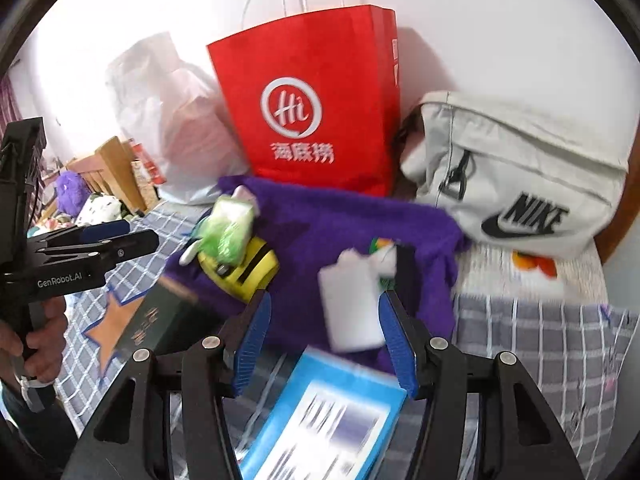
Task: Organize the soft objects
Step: 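Open the right gripper over the towel while the left gripper releases the tissue pack there, then move the right gripper to the orange-print wipe packet while the left gripper approaches the mesh bag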
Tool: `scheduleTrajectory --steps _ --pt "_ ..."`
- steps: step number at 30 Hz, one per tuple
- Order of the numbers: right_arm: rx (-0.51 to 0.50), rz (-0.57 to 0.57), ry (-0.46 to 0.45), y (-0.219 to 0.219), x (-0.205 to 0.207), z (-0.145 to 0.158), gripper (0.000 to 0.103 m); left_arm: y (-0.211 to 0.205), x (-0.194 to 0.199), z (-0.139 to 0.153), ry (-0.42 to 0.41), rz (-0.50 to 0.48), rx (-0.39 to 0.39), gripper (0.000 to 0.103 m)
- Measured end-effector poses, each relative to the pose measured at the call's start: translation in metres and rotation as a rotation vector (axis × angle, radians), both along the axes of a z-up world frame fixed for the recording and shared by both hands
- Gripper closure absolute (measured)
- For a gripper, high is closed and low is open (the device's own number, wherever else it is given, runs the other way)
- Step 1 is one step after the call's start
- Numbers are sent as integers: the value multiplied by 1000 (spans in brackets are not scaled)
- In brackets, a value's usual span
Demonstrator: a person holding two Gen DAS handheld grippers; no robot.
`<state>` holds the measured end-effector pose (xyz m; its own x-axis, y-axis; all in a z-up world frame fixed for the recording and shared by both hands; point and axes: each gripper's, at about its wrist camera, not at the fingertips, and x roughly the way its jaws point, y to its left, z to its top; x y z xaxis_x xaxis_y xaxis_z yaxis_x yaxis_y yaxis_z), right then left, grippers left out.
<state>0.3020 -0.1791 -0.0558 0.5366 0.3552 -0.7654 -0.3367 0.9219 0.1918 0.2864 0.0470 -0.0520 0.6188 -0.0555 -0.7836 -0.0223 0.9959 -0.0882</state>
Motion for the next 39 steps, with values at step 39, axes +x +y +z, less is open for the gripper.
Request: scheduleTrajectory --steps 39 --pt "-181 93 121 78 -155 -111 40 26 -139 -71 65 24 -93 32"
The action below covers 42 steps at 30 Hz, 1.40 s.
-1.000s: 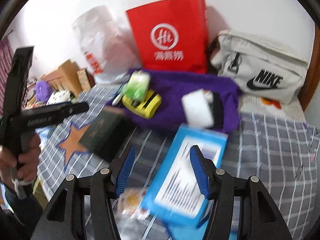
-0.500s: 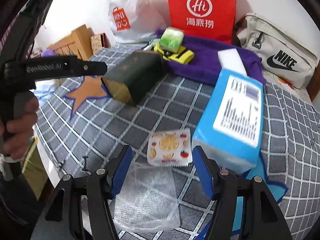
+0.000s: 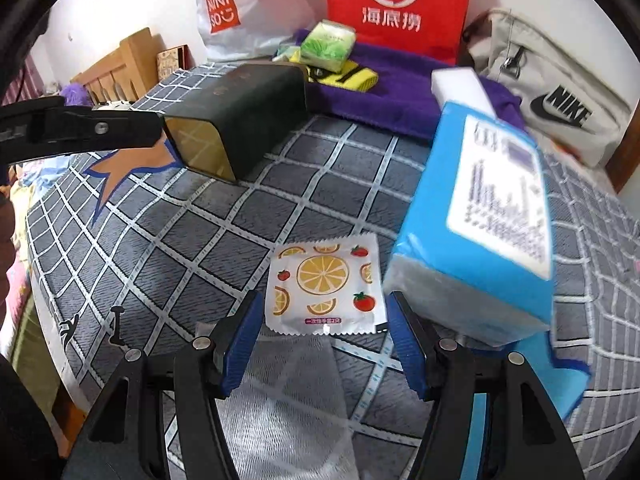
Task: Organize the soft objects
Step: 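Move the right gripper to the orange-print wipe packet while the left gripper approaches the mesh bag, then grasp the wipe packet with the right gripper while the left gripper grasps the mesh bag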
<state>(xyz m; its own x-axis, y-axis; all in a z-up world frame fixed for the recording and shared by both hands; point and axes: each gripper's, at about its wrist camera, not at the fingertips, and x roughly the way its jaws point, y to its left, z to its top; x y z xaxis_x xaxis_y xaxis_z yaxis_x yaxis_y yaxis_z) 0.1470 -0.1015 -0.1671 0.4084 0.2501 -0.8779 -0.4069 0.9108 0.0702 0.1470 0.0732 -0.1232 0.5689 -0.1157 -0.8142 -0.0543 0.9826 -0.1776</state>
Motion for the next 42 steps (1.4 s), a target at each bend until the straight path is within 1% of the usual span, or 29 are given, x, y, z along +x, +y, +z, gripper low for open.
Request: scheduleTrajectory --steps 5,9,13,15,18,23,25,26,30,31,32,33,34,35,37,39,42 --pt "28 -30 -6 0 0 -6 38 5 -2 -9 17 9 -18 32" --pt "5 -31 0 10 1 -8 25 5 -2 -15 33 10 -20 32" --pt "8 -69 4 14 4 -8 26 6 -3 -16 38 9 -19 32" --pt "-4 -62 3 15 2 -6 36 6 -4 -16 39 9 -14 32" --pt "7 -53 8 14 0 -3 38 7 -5 -15 37 11 -17 32" --pt "63 -81 36 11 6 -2 38 5 -7 -15 36 -1 -13 32" --pt "97 -80 62 13 8 -2 32 4 -9 -14 34 -5 -12 32" --pt "111 -89 73 13 10 -2 27 4 -9 -14 32 -5 -13 32" --pt "102 -126 67 19 16 -4 26 6 -11 -14 33 2 -17 32" --pt "93 -132 58 21 16 -5 27 7 -11 -15 34 5 -17 32" --pt "73 -135 47 24 17 -5 33 8 -12 -15 34 8 -18 32" --pt "47 -135 33 26 16 -5 40 10 -13 -15 34 10 -19 32" --pt "16 -128 18 28 16 -6 43 12 -13 -16 35 14 -20 32" --pt "0 -116 10 30 15 -6 44 13 -14 -16 35 19 -20 32" --pt "-26 -101 -7 30 14 -7 49 17 -14 -17 39 29 -24 32" --pt "-20 -97 -8 28 14 -6 54 19 -14 -18 42 35 -25 32" --pt "-27 -76 -16 28 14 -7 56 21 -16 -19 44 40 -21 32"
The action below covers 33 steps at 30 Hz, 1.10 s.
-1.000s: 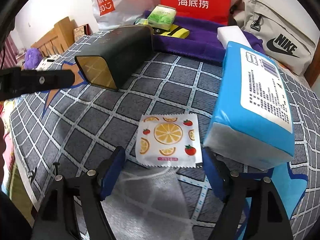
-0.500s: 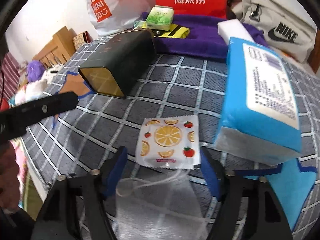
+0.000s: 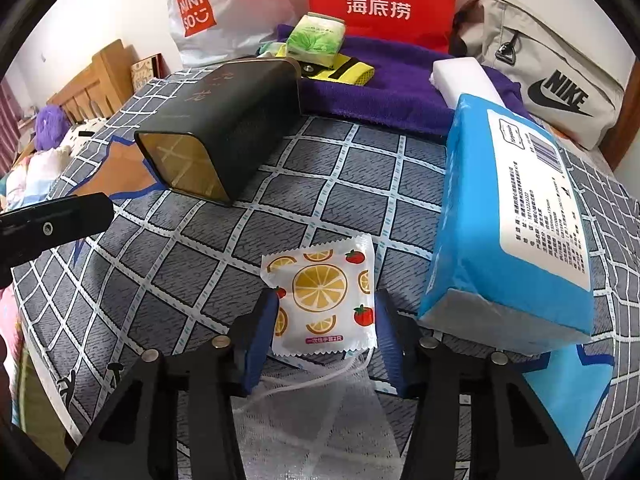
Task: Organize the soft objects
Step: 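Grasp the wipe packet with the right gripper while the left gripper grasps the mesh bag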
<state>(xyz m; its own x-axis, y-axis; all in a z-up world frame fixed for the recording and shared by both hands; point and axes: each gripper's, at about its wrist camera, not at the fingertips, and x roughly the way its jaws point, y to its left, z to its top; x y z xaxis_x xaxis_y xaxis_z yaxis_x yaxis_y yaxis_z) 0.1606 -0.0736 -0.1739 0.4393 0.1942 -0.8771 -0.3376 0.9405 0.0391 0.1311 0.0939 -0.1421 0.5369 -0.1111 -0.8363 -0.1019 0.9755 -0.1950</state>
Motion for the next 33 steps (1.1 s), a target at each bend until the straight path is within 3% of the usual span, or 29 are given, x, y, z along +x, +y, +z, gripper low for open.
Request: scheduleTrajectory --steps 2,4,8,11,14,22,29,33 --pt "-5 23 -10 2 -2 1 61 0 -2 1 -1 1 3 32" --pt "12 56 -4 6 -4 2 76 0 -4 1 0 5 10 32" --pt "39 76 -11 5 -3 3 81 -1 -8 4 -1 10 19 32" --pt "125 77 -25 -3 -2 12 89 -1 -12 5 -2 10 28 32" --pt "233 57 -39 -15 -2 24 89 -4 -14 5 5 9 31 32" --pt "305 19 -116 -41 -17 51 90 -27 -22 2 22 -49 46 32" --pt "372 -4 -102 -57 -26 52 90 -71 -31 -9 8 -226 -55 32" --pt "393 -6 -98 -62 -27 52 90 -97 -35 -17 -6 -299 -58 36"
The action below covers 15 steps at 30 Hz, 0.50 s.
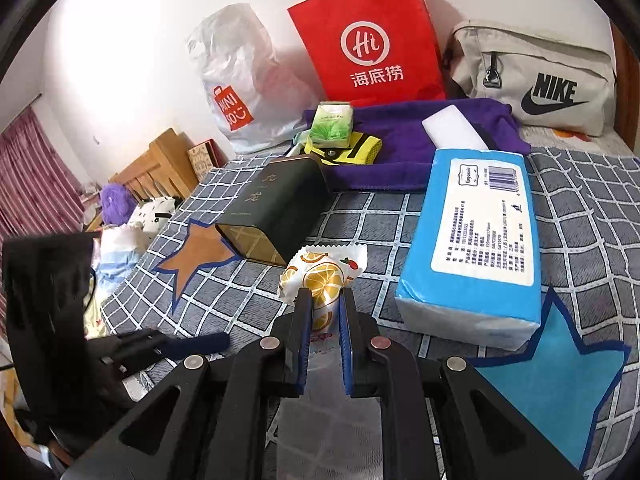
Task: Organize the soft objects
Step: 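Grasp the wipe packet with the right gripper while the left gripper grasps the mesh bag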
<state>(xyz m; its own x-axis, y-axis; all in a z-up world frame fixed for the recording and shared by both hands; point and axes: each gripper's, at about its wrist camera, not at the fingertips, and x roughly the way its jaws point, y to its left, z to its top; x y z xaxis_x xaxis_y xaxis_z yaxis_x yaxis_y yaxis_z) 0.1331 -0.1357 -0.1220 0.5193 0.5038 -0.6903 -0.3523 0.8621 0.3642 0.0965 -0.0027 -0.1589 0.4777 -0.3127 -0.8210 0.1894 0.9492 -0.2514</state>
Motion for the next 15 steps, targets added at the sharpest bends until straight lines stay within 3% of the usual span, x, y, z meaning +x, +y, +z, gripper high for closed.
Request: scheduleTrajectory --steps 1,8,10,15 --pt "4 1 -2 -1 -1 0 90 -5 -1 -1 -6 -15 6 45" --pt "64 8 28 -11 0 -6 90 -20 3 -12 -6 -75 -4 80" --pt "75 6 32 -13 1 -6 90 -21 3 -14 -14 -83 -5 96" --pt "82 -18 31 -26 2 -5 89 -14 2 -13 -36 -63 20 100"
